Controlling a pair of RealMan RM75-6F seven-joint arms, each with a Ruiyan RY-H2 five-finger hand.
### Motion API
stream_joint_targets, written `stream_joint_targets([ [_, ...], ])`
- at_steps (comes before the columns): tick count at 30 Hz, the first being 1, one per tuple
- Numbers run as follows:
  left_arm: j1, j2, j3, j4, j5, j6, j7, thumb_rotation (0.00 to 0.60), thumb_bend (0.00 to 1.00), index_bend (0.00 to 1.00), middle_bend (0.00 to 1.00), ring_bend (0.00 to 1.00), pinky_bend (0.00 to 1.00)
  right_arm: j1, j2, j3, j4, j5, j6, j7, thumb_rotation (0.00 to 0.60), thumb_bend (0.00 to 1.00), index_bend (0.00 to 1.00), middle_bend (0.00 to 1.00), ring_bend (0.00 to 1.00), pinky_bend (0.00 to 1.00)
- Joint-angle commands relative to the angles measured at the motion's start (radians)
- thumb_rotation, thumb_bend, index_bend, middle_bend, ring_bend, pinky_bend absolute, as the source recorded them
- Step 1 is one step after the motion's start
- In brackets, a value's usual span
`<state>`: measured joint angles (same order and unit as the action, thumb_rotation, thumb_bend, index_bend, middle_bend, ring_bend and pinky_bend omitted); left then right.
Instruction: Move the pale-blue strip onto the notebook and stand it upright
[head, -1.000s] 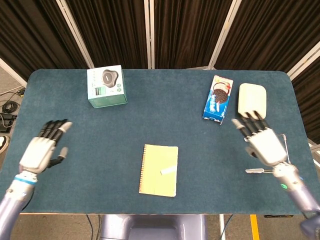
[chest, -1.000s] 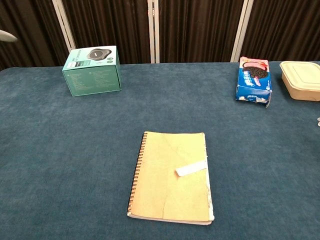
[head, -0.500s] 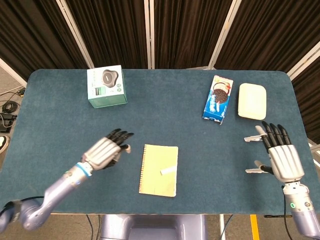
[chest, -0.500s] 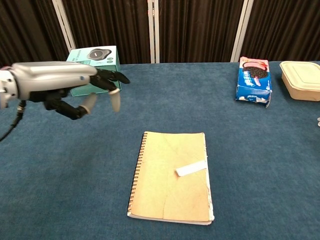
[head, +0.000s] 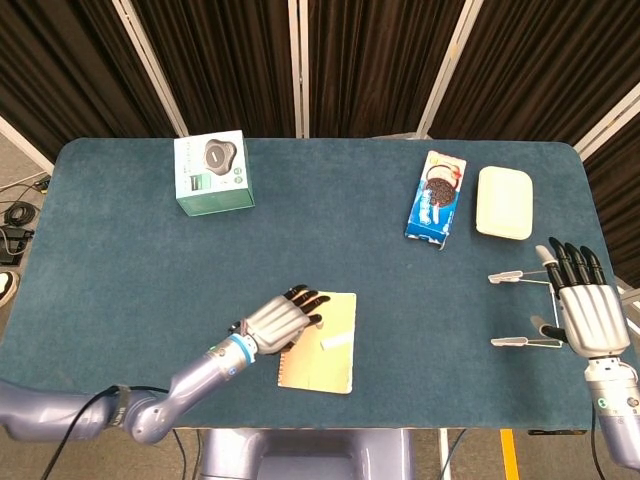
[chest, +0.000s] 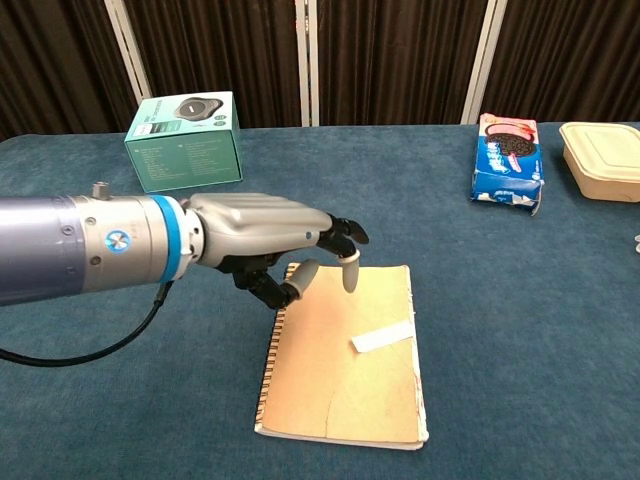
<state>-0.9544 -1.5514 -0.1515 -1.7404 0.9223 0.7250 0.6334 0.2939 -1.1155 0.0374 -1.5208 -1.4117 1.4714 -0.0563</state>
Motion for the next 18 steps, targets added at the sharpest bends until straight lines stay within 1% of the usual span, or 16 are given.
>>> stream_joint_targets([
  [1,-0.044,-0.038,0.02,0.024,-0.048,0.009,0.023,0.6,0.92,0.29,0.0,0.0,0.0,-0.004,0.0,0.005,-0.002,-0.003,-0.005,0.003,0.6,0.0,0.09,0.0,0.0,0.0],
  [8,-0.077,-0.072,0.047,0.042,-0.072,0.038,0.027,0.6,0.92,0.29,0.0,0.0,0.0,-0.015,0.005,0.02,-0.003,-0.01,-0.016,0.008,0.6,0.0,0.09,0.0,0.0,0.0],
  [11,-0.084,-0.073,0.054,0.042,-0.096,0.044,0.016,0.6,0.92,0.29,0.0,0.0,0.0,-0.017,0.009,0.024,-0.005,-0.016,-0.025,0.014,0.6,0.0,0.09,0.0,0.0,0.0],
  [18,-0.088,-0.062,0.079,0.04,-0.084,0.05,-0.012,0.6,0.92,0.29,0.0,0.0,0.0,-0.021,0.011,0.033,-0.004,-0.022,-0.04,0.023,0.6,0.0,0.09,0.0,0.0,0.0],
])
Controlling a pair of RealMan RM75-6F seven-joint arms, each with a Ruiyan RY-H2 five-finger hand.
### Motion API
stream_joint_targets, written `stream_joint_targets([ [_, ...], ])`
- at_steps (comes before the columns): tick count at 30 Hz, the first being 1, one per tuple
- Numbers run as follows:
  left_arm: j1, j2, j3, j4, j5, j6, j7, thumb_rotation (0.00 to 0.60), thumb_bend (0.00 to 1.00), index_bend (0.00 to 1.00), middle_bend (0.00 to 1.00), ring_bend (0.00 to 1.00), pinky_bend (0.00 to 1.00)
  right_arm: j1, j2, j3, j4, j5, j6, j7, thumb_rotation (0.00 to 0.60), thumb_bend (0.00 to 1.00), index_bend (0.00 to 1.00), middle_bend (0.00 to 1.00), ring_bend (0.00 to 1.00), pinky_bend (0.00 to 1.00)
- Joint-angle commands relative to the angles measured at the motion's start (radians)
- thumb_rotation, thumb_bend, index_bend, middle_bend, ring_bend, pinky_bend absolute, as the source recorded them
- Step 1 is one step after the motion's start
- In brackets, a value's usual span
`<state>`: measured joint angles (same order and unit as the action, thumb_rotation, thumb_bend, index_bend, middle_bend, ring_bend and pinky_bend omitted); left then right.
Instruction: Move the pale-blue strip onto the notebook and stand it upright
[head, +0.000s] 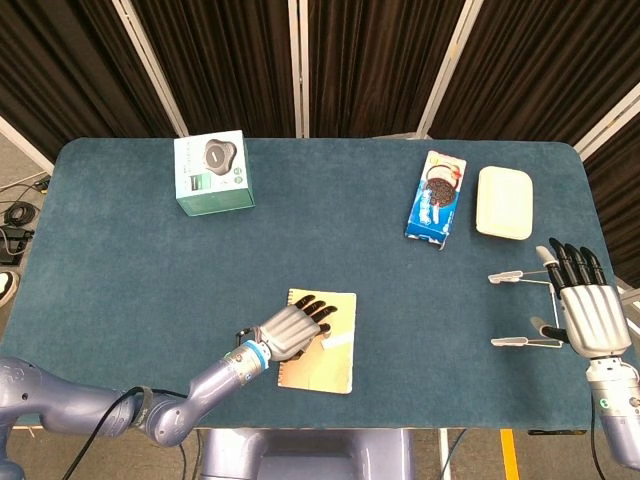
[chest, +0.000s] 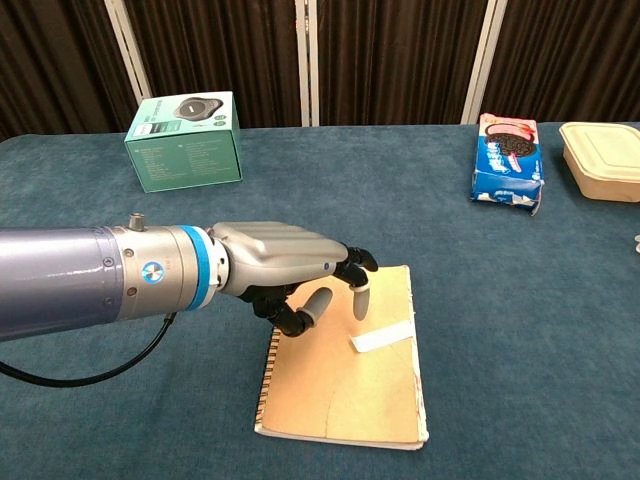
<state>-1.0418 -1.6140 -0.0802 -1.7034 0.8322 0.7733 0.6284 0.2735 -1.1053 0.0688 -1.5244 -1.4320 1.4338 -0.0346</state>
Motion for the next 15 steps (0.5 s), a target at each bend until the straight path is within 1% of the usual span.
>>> stream_joint_targets([
  [1,-0.001,-0.001,0.01,0.005,0.007,0.002,-0.009,0.6,0.92,0.29,0.0,0.0,0.0,-0.001,0.002,0.002,0.0,-0.002,-0.003,0.003,0.6,0.0,0.09,0.0,0.0,0.0],
  [9,-0.013,-0.032,0.028,0.035,0.0,0.0,-0.022,0.6,0.92,0.29,0.0,0.0,0.0,-0.008,0.004,0.01,-0.003,-0.012,-0.005,0.006,0.6,0.0,0.09,0.0,0.0,0.0],
  [15,-0.027,-0.037,0.044,0.028,-0.028,0.004,-0.014,0.6,0.92,0.29,0.0,0.0,0.0,-0.011,0.001,0.013,-0.002,-0.021,-0.01,0.005,0.6,0.0,0.09,0.0,0.0,0.0],
])
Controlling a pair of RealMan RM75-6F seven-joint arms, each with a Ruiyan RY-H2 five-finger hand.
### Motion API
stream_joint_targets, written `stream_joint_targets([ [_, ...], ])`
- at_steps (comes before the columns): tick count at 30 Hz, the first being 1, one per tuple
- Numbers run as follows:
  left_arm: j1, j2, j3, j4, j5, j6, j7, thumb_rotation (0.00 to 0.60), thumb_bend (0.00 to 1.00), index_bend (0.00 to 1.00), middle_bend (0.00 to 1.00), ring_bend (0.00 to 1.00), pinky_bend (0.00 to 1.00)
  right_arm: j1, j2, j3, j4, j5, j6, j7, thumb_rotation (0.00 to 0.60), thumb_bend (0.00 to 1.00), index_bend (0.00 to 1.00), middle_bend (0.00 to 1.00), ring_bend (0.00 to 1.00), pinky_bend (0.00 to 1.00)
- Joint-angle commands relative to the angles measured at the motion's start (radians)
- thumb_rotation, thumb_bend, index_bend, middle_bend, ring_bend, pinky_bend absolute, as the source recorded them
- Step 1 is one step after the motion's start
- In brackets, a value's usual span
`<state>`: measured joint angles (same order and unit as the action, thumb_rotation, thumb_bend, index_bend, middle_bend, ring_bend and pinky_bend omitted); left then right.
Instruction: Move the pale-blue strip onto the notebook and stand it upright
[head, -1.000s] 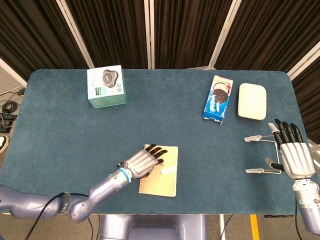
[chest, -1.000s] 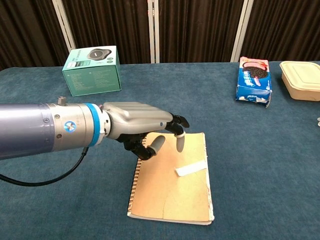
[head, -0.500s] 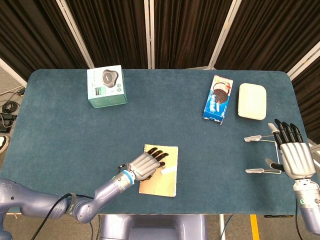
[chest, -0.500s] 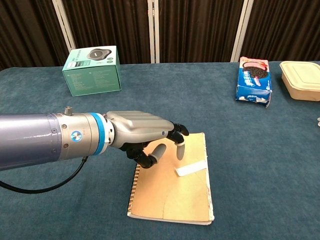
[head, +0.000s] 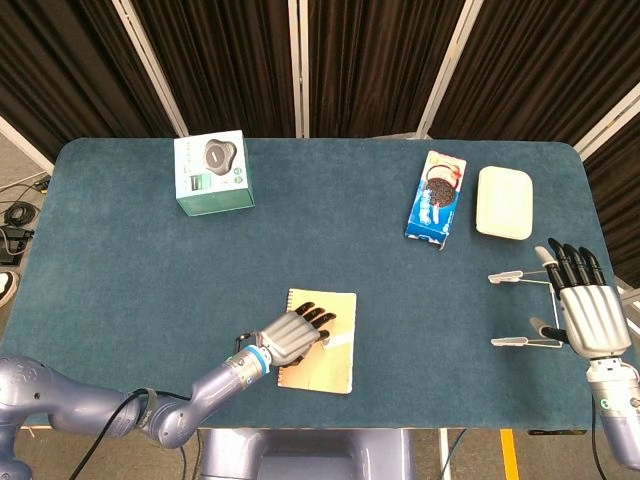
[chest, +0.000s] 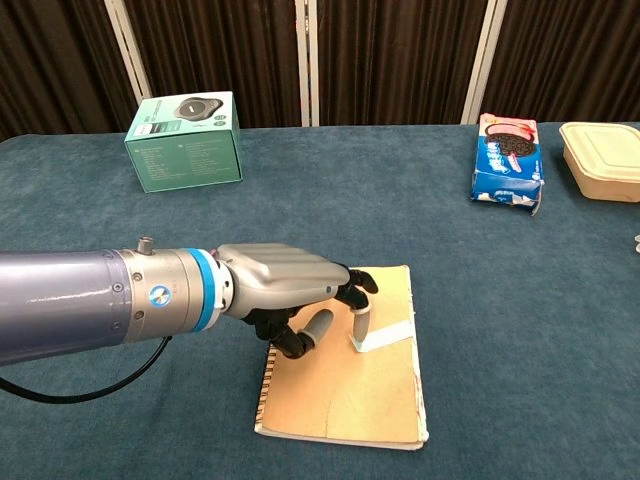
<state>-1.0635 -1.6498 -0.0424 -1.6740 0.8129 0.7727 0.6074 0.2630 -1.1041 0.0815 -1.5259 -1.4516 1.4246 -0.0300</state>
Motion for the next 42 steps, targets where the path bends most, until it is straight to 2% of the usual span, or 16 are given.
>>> stream_joint_targets([
  [1,-0.008,-0.003,0.009,-0.002,-0.016,0.006,0.01,0.6,0.92,0.29,0.0,0.0,0.0,-0.001,-0.001,0.001,0.0,-0.003,-0.001,0.0,0.6,0.0,0.09,0.0,0.0,0.0],
  [21,0.003,-0.029,0.048,0.051,0.003,0.007,-0.038,0.6,0.92,0.3,0.0,0.0,0.0,-0.011,0.0,0.015,-0.004,-0.011,-0.009,0.004,0.6,0.0,0.09,0.0,0.0,0.0],
  [30,0.023,-0.022,0.042,0.045,0.049,0.034,-0.07,0.6,0.92,0.3,0.0,0.0,0.0,-0.015,0.004,0.02,-0.012,-0.02,-0.005,0.002,0.6,0.0,0.09,0.0,0.0,0.0],
  [42,0.035,-0.031,0.064,0.046,0.097,0.083,-0.014,0.6,0.91,0.29,0.0,0.0,0.0,-0.02,0.008,0.025,-0.021,-0.027,-0.004,0.002,0.6,0.0,0.09,0.0,0.0,0.0],
])
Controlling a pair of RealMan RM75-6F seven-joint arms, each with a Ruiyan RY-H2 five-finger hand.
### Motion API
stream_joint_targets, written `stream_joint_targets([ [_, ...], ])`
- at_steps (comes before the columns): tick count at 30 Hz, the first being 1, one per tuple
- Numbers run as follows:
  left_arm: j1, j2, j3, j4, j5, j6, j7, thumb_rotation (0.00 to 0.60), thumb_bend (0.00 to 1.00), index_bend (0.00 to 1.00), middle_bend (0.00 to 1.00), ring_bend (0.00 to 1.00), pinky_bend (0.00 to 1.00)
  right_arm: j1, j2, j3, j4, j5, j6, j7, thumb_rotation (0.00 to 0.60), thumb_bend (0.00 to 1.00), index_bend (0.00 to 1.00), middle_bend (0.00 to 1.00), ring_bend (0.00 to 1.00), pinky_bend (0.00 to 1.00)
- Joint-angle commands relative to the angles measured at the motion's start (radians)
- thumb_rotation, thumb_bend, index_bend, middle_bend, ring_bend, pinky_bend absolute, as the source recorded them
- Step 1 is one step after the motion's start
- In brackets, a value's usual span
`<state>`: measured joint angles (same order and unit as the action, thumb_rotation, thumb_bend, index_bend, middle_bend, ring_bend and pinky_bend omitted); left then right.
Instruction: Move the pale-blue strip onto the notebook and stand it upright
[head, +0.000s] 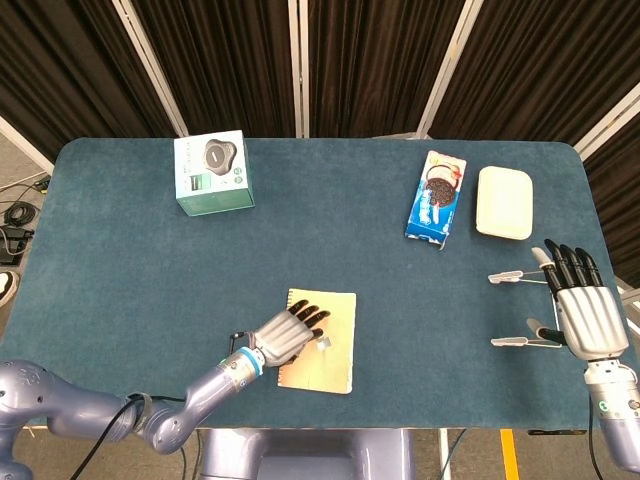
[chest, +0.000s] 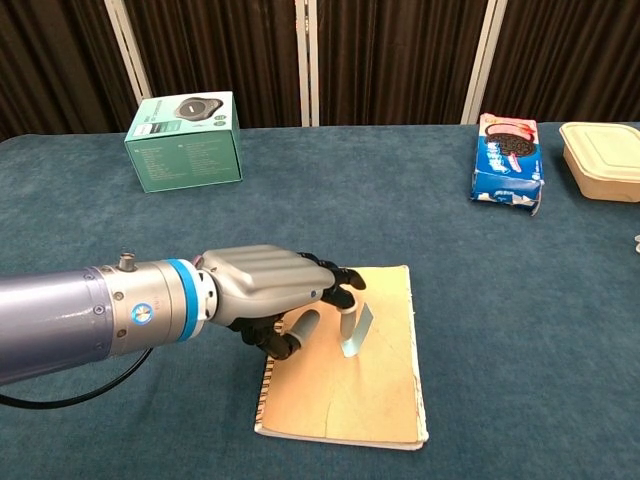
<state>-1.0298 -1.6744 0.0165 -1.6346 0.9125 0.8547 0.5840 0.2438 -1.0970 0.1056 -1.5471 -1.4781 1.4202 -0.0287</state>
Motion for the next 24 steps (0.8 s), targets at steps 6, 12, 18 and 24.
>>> stream_joint_targets([
  [6,-0.001,-0.025,0.015,0.019,-0.039,0.006,0.057,0.6,0.9,0.29,0.0,0.0,0.0,-0.003,0.004,0.004,-0.005,0.001,0.001,0.0,0.6,0.0,0.09,0.0,0.0,0.0],
  [12,0.009,-0.024,0.006,0.011,-0.023,0.026,0.057,0.6,0.9,0.29,0.0,0.0,0.0,-0.006,0.008,0.008,-0.007,0.0,0.002,0.006,0.6,0.0,0.09,0.0,0.0,0.0],
  [18,0.026,-0.019,0.018,0.008,0.004,0.027,0.048,0.6,0.9,0.29,0.0,0.0,0.0,-0.009,0.011,0.012,-0.009,0.0,0.005,0.01,0.6,0.0,0.09,0.0,0.0,0.0],
  [24,0.037,-0.033,0.026,0.031,0.003,0.02,0.049,0.6,0.9,0.29,0.0,0.0,0.0,-0.011,0.014,0.014,-0.011,-0.002,0.007,0.013,0.6,0.0,0.09,0.0,0.0,0.0],
])
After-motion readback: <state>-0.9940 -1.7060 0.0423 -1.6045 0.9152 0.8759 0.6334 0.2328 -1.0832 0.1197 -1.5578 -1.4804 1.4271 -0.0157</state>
